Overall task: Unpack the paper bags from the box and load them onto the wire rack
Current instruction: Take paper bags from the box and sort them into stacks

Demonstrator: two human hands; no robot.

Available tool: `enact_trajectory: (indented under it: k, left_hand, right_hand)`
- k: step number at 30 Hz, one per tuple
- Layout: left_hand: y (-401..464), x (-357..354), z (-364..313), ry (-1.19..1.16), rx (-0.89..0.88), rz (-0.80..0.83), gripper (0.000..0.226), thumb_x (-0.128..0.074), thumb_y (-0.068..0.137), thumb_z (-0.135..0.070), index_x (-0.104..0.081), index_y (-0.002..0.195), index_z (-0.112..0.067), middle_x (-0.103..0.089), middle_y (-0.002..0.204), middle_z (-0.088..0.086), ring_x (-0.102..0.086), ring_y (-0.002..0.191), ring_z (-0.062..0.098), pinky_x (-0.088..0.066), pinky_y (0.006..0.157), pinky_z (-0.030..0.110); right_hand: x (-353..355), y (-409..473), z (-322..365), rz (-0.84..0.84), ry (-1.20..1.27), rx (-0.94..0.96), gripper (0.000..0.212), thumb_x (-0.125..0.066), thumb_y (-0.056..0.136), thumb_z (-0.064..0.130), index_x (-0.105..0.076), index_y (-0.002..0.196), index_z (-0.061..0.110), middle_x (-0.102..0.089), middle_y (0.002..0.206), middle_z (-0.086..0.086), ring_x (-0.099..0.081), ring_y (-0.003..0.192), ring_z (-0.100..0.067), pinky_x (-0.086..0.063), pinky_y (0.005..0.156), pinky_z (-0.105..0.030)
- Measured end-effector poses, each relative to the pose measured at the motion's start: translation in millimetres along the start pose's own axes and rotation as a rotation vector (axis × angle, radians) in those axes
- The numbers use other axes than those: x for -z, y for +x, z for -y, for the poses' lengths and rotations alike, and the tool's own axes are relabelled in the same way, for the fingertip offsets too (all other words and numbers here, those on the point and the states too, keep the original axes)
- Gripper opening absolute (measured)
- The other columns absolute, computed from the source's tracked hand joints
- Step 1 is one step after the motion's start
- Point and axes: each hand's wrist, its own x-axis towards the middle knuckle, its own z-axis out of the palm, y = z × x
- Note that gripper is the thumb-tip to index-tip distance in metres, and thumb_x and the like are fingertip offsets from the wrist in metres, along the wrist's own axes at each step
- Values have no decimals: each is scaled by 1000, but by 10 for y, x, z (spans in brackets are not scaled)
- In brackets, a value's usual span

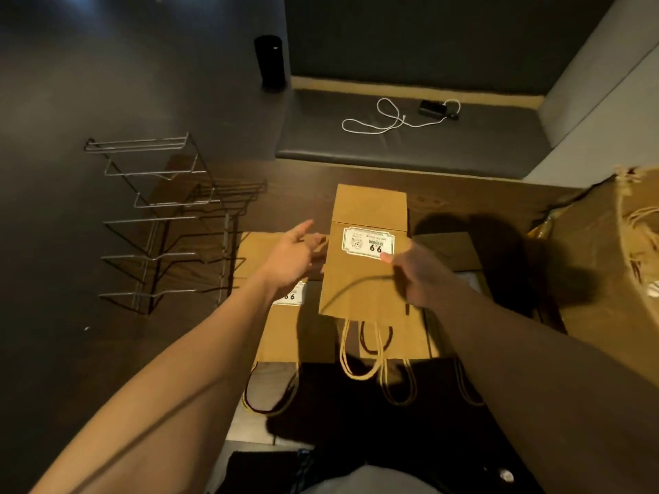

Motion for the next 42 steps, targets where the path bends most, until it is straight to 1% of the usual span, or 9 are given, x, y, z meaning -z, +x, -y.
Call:
enact_trajectory:
  k: [4, 8, 12, 16, 21, 28, 32, 36, 42]
  left_hand:
    - [111, -334, 299, 271, 54, -73, 11, -59, 98, -4, -56, 108, -8, -64, 84, 10, -57, 63, 14, -51, 54, 20]
    - [218, -617, 676, 520, 110, -128, 21, -64, 91, -6, -61, 73, -17, -65, 71, 6, -60, 67, 23, -53, 68, 36]
    - [258, -831, 861, 645, 131, -126, 6, -61, 92, -15, -60, 88, -11, -66, 90, 10, -64, 91, 32, -52, 77, 36]
    - [340, -914, 965, 821, 168, -72, 50, -61, 95, -30, -50, 133, 0, -57, 128, 18, -55, 119, 35, -48, 96, 38]
    - [365, -983, 962, 920, 152, -66, 61, -50, 101, -28, -29, 151, 1, -41, 147, 19, -36, 138, 33, -38, 105, 33]
    - [323, -941, 980, 867, 177, -236, 28, -54, 93, -14, -59, 119, -6, -59, 121, 18, -59, 107, 35, -48, 85, 31]
    - [272, -967, 989, 841, 144, -253, 48, -60, 91, -21, -47, 138, -17, -48, 133, 15, -50, 122, 37, -43, 99, 33]
    - [280, -1005, 1046, 902, 155, -214, 70, -69, 86, -34, -36, 146, -19, -39, 141, 16, -37, 130, 37, -36, 106, 38]
    - [321, -1080, 1118, 1032, 177, -214, 78, -78, 77, -32, -39, 145, -26, -33, 145, 13, -32, 132, 35, -36, 105, 37]
  right_hand:
    - [198, -30, -215, -213, -332, 49, 34, -59, 92, 5, -54, 125, 10, -63, 113, -4, -60, 99, -17, -47, 76, -27]
    - [424, 139, -494, -492, -588, 68, 44, -55, 93, 2, -50, 137, 5, -59, 124, -14, -56, 104, -23, -43, 77, -29]
    - [512, 279, -717, -517, -696, -45, 38, -50, 91, 4, -51, 129, 1, -58, 124, -19, -58, 113, -35, -51, 89, -39]
    - [535, 404, -946, -543, -673, -37, 37, -52, 85, 7, -55, 122, 8, -60, 120, -14, -60, 108, -33, -55, 88, -44]
    - [538, 462, -959, -618, -675, -34, 31, -55, 85, 5, -59, 115, 3, -60, 119, -19, -60, 107, -34, -54, 86, -37]
    - [459, 416, -829, -543, -873, -64, 39, -51, 93, 2, -54, 132, 4, -55, 131, -15, -53, 121, -30, -45, 87, -27]
    - [479, 324, -860, -675, -1079, 11, 39, -57, 93, 11, -50, 132, 16, -43, 132, -13, -42, 123, -31, -46, 96, -44]
    - [696, 183, -898, -740, -1375, -28, 65, -66, 85, 29, -31, 139, 19, -27, 143, -18, -36, 125, -36, -44, 92, -44]
    - [761, 294, -1002, -754, -1419, -60, 46, -56, 90, 24, -41, 130, 9, -40, 130, -19, -40, 120, -36, -45, 86, -43]
